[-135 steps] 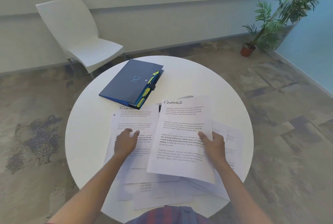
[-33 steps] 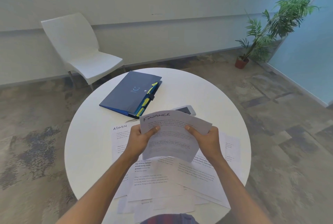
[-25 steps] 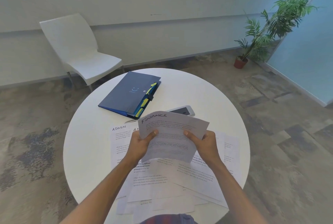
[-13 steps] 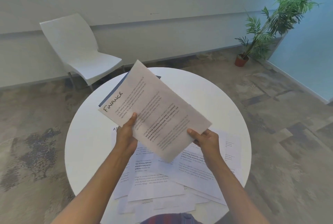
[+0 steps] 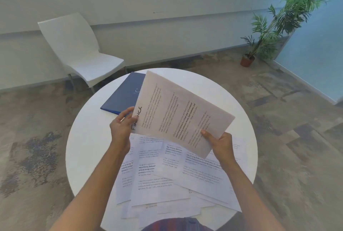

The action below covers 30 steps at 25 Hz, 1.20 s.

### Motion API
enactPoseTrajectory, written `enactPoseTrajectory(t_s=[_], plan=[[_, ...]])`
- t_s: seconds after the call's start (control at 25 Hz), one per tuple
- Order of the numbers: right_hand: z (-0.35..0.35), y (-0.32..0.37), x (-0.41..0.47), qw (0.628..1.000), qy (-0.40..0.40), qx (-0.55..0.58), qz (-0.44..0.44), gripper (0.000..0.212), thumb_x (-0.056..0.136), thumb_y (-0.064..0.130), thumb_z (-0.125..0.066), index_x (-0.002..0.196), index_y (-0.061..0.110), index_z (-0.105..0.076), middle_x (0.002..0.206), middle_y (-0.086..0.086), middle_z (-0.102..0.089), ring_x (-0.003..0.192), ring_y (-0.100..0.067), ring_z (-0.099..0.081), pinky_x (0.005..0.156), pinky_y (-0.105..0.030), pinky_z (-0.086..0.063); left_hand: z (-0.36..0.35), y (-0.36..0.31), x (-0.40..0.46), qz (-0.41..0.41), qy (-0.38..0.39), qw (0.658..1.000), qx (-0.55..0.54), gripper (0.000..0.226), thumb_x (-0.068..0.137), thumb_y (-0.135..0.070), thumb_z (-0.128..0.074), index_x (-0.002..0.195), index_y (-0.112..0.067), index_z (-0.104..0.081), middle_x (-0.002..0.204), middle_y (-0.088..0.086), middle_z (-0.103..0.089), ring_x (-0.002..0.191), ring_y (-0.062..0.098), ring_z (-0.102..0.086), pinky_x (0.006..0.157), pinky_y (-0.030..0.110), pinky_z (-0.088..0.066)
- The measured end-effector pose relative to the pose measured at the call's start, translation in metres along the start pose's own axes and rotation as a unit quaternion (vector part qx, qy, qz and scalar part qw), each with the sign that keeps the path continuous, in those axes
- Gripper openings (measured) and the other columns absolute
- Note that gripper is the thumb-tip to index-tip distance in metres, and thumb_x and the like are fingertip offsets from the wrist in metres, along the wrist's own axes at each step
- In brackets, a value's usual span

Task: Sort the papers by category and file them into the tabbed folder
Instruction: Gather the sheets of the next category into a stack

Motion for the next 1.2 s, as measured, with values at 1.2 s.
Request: enactPoseTrajectory(t_s=[1.2], plan=[[0.01, -0.042, -0.01, 0.996, -0.056, -0.072, -0.019, 0.009, 0.082, 0.019, -0.08, 0.087, 0.016, -0.073, 0.085, 0.004, -0.075, 0.085, -0.021, -0.072, 0.061, -0.021, -0.057, 0.006, 0.043, -0.005, -0.071, 0.098, 0.946, 0.301, 0.016, 0.099, -0.015, -0.053, 0.093, -0.017, -0.068, 0.086, -0.004, -0.069, 0.084, 0.023, -0.066, 0.07, 0.031, -0.055]])
Point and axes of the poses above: each hand's wrist, its own x-axis towards the middle knuckle, its own z-axis out of the back of the hand, y = z × x, the point moved 8 cm from there along x, towards the middle knuckle
